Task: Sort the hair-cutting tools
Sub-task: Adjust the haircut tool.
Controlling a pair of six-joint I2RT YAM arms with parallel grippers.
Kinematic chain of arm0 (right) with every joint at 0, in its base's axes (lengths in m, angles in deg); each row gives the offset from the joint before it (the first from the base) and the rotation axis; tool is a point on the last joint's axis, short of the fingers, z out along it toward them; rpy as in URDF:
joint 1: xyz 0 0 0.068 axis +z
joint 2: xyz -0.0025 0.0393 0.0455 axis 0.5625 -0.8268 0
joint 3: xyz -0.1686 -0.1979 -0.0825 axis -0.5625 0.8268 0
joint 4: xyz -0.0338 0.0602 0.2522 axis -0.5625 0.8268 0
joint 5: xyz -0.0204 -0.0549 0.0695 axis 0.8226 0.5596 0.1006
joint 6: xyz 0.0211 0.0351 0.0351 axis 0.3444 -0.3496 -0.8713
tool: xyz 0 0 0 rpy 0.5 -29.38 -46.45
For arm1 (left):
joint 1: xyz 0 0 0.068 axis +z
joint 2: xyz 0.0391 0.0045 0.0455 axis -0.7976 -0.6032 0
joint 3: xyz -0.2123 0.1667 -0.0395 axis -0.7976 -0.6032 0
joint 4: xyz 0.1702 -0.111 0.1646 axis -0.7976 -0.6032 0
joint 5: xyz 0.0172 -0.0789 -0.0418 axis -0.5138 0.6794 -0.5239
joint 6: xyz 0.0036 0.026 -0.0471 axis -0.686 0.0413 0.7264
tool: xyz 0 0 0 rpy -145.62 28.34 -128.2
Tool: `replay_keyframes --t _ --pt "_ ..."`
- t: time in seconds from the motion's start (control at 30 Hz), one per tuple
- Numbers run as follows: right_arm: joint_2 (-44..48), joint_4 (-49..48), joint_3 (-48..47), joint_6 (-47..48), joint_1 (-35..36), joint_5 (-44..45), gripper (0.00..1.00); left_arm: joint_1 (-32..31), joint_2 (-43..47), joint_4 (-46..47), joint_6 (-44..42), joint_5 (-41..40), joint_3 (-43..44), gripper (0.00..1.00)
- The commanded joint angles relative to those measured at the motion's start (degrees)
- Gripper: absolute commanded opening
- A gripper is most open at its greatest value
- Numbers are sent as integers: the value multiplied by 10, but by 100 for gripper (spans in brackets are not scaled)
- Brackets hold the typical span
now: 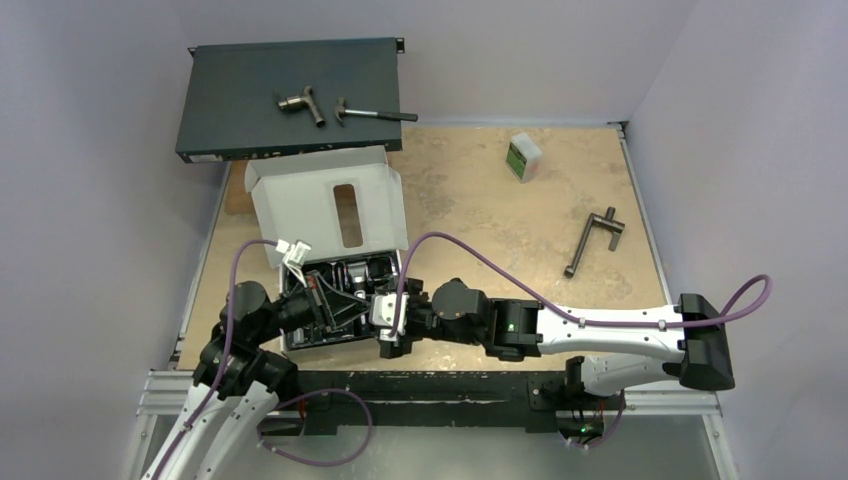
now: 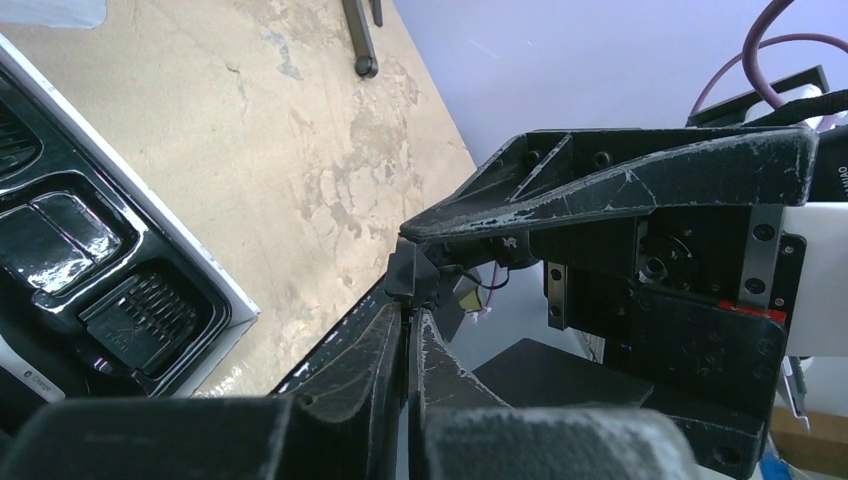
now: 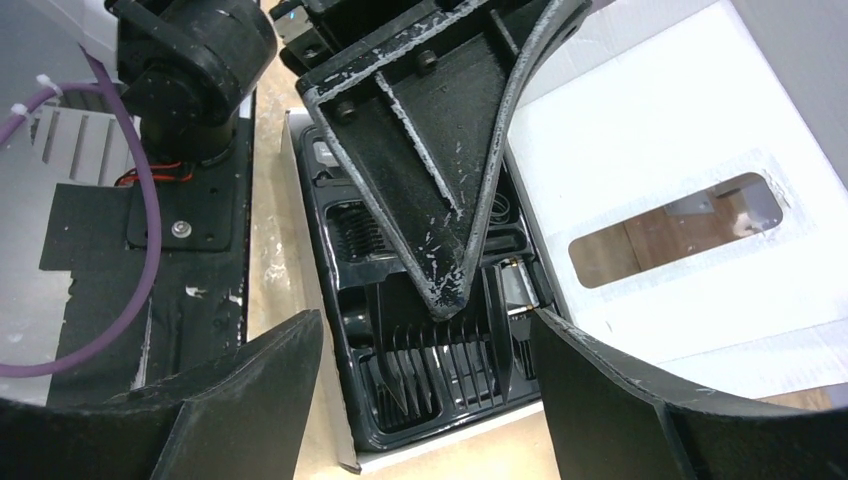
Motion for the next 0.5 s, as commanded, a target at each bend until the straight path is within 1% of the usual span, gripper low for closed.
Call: replay_keyframes --t 0.0,0.47 --pt "7 0 -4 27 2 -16 74 2 -7 27 7 16 9 0" --pt "-9 -6 -6 31 2 -17 64 2 -14 38 13 25 7 0"
